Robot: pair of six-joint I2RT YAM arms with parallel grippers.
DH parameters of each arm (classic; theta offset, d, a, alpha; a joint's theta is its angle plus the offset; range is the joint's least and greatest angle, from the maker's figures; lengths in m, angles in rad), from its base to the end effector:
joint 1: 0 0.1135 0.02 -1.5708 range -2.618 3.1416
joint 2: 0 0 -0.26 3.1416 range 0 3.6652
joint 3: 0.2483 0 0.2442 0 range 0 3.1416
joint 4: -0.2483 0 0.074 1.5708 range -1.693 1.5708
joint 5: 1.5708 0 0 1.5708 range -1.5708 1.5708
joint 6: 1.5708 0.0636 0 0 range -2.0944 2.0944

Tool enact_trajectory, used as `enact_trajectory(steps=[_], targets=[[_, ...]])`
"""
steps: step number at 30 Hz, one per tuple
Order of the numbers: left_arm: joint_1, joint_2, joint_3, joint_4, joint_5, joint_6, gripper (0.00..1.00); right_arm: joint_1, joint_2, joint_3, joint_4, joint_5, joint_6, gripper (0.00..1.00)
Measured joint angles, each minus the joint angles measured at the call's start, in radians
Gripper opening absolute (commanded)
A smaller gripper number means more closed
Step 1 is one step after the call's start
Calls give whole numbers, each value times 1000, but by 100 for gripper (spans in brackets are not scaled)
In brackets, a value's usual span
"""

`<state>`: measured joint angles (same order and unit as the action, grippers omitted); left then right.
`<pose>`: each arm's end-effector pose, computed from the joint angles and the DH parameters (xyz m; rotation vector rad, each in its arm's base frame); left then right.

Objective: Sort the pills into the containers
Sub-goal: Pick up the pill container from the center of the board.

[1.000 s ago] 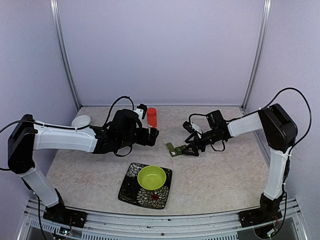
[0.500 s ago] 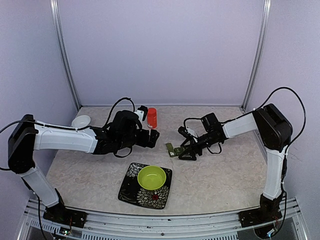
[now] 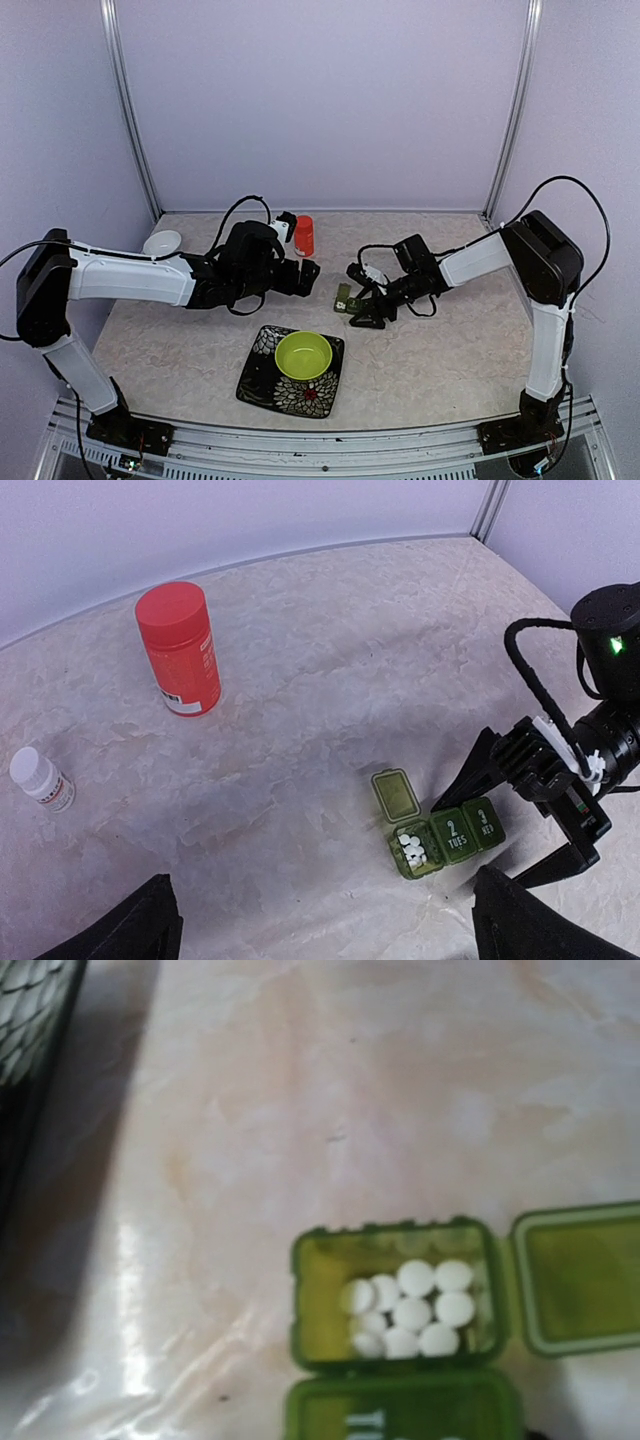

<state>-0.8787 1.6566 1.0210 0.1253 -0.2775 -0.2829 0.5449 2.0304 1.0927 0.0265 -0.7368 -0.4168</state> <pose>0.2600 -0.2863 0.2143 0.4479 2.0389 -0.4264 0.3182 0.2428 0.0955 -1.3720 1.9539 0.9637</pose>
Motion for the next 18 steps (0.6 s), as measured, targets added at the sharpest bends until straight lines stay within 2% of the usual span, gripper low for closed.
enact_trajectory(steps=[18], targets=[[0,11,1,0,13,0,99,17,-26,-103,207,136,48,39]])
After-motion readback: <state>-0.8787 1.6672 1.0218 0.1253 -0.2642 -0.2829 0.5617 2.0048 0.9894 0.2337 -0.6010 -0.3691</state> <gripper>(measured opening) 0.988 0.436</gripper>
